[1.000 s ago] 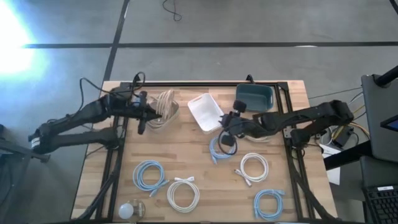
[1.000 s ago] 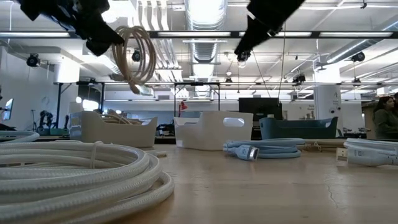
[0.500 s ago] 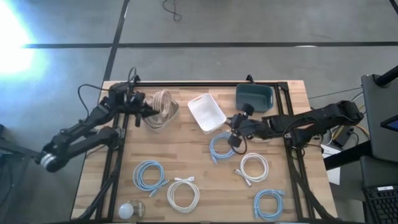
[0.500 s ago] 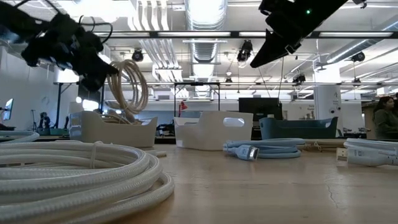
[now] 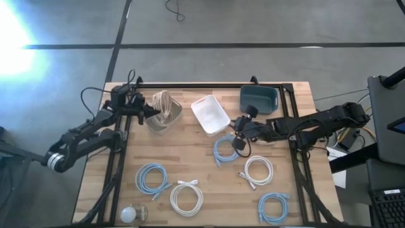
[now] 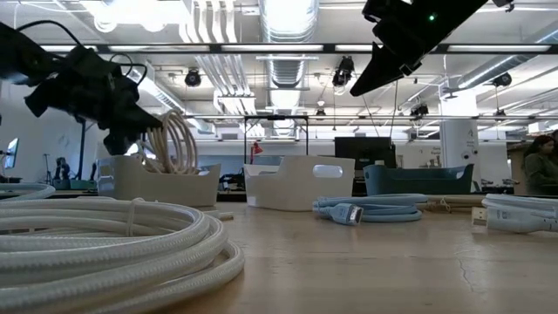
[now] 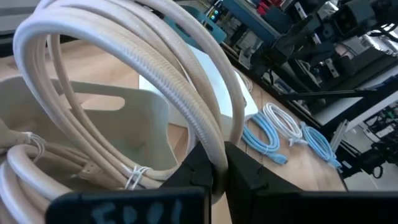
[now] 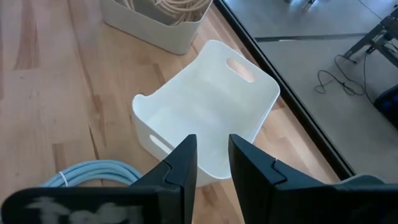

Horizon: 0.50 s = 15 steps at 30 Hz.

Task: Sort HDMI cables
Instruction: Put the bottom light brown hdmi cable into the gray bin

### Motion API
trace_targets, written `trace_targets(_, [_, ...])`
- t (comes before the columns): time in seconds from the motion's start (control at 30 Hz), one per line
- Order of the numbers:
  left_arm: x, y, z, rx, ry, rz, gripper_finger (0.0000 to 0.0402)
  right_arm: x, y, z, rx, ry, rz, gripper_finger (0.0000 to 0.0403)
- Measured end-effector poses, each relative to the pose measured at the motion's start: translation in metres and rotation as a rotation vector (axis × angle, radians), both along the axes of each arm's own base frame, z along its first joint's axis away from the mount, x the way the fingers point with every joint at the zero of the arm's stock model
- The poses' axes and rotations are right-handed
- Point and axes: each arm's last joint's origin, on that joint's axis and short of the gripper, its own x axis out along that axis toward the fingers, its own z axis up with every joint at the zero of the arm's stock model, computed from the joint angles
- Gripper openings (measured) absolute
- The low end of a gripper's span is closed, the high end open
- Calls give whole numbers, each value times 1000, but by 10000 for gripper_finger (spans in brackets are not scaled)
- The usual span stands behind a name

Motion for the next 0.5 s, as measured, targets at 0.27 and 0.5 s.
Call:
trace_targets(0.27, [0, 1, -3, -9, 28, 58, 52, 0, 0, 0, 11, -8, -7, 86])
trace_targets(0.5, [-1, 1, -3, -50, 39, 121, 97, 0, 0, 0, 29, -21, -21, 86])
